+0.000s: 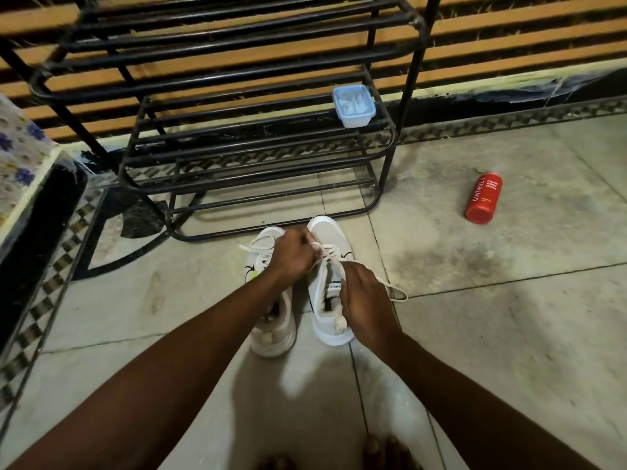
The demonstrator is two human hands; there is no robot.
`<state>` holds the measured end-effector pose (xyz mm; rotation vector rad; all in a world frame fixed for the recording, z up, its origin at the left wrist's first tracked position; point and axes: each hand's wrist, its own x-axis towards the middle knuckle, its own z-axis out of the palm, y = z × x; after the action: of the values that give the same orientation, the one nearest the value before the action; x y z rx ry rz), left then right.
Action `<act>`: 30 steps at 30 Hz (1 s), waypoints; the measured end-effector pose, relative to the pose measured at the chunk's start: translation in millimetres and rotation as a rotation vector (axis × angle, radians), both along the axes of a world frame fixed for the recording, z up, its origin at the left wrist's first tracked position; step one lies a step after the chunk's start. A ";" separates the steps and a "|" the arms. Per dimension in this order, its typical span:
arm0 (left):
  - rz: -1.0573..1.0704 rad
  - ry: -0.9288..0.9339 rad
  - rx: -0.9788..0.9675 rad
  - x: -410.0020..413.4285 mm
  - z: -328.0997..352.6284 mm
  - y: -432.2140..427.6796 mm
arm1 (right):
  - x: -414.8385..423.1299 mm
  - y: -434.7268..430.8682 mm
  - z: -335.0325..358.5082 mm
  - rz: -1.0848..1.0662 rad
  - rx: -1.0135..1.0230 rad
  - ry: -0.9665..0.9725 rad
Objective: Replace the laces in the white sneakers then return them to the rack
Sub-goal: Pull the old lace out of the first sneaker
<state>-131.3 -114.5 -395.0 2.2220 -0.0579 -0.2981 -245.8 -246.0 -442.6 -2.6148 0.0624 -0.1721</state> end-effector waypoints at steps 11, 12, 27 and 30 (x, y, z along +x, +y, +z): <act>-0.334 0.026 0.244 19.0 3.8 -1.9 | 5.7 0.8 -4.5 -0.006 -0.072 0.063; -0.340 0.005 0.271 19.7 0.6 -1.9 | 5.4 1.0 -4.9 -0.010 -0.077 0.065; -0.274 0.157 -0.072 27.7 -4.7 3.1 | 2.8 5.1 -5.4 -0.061 -0.303 0.134; -0.459 0.015 0.262 24.5 1.6 4.6 | 2.9 3.2 -7.0 -0.049 -0.295 0.122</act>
<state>-106.8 -110.0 -393.4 2.4475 -0.5532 -0.6010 -243.0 -242.8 -449.5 -2.9184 0.1538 -0.0403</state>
